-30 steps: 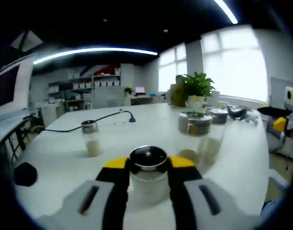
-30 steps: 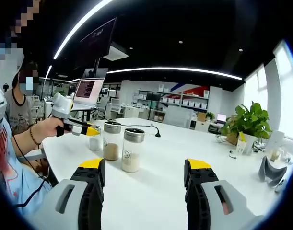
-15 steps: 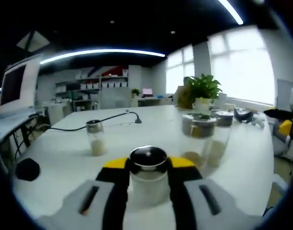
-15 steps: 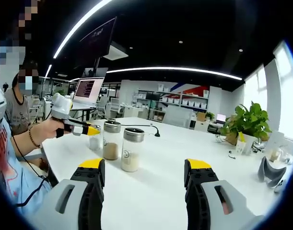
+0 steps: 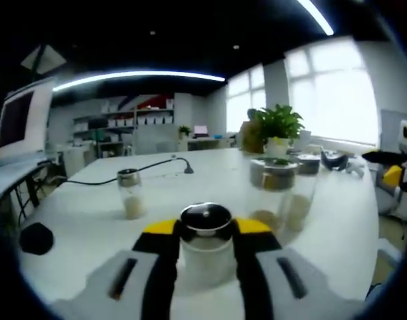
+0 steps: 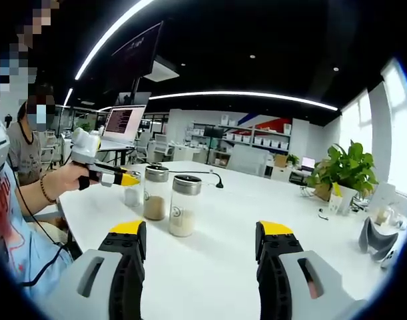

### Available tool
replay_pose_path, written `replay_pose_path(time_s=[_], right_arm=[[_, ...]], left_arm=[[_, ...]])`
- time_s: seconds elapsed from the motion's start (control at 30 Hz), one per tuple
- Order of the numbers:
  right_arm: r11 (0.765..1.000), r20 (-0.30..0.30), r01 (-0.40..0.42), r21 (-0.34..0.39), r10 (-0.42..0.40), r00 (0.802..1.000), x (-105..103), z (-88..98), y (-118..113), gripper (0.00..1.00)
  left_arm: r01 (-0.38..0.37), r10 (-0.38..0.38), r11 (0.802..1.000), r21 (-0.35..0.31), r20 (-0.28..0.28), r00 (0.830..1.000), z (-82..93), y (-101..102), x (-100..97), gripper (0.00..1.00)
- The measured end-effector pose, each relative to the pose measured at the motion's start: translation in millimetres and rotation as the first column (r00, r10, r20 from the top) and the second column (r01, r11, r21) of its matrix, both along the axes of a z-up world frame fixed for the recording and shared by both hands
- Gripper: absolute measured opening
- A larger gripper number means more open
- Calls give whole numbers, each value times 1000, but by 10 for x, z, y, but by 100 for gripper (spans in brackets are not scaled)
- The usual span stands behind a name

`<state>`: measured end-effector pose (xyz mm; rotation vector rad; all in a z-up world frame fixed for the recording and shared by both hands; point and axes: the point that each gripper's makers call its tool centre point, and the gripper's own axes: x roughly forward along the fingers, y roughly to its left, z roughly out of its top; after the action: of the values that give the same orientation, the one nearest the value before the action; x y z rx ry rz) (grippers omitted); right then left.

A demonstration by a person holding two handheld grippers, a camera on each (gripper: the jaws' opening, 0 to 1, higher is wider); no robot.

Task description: Rotate the seasoning bottle until the label or dispensing opening points toward the visible target arrow and the bottle remains upright within the marked orientation range

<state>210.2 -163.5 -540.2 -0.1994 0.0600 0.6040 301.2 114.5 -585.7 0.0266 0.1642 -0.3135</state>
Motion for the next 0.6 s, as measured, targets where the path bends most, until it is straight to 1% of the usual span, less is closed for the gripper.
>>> replay_pose_path(time_s=[0.1,0.17,0.27,0.3,0.33,0.4,0.43,0.47,0.5,0.6], right_arm=[[1000,7,-10,9,10,1000,-9,22,20,68],[1000,12,-13,9,13,1000,-12,29,28,68],[1000,9,-17,13,17,1000,-13,23,35,68],[1000,8,-17,12,16,1000,-13,20,34,68],[1000,8,-16,11,16,1000,-13,18,34,68],[1000,7,-16,14,16,1000,-15,17,35,68],[1000,7,-17,15,17,1000,-14,16,39,68],[1000,6,-18,14,18,1000,-16,14,43,68],[1000,5,-19,12,19,1000,-16,11,47,68],[1000,4,-21,13,21,1000,-22,8,54,68]], left_arm=[[22,-22,1000,12,-23,999,-35,34,-26,38],[37,-37,999,21,-13,999,-16,75,-46,41],[103,-103,995,7,-13,995,20,73,-82,51],[113,-113,994,10,-13,994,28,99,-88,52],[129,-129,991,20,-4,992,44,114,-93,52],[130,-130,991,37,18,991,69,153,-83,52],[178,-180,983,52,31,983,80,114,-103,52],[187,-188,982,39,29,982,85,116,-108,53],[216,-216,976,14,35,976,114,120,-104,55],[243,-243,970,-2,22,970,128,241,-61,64]])
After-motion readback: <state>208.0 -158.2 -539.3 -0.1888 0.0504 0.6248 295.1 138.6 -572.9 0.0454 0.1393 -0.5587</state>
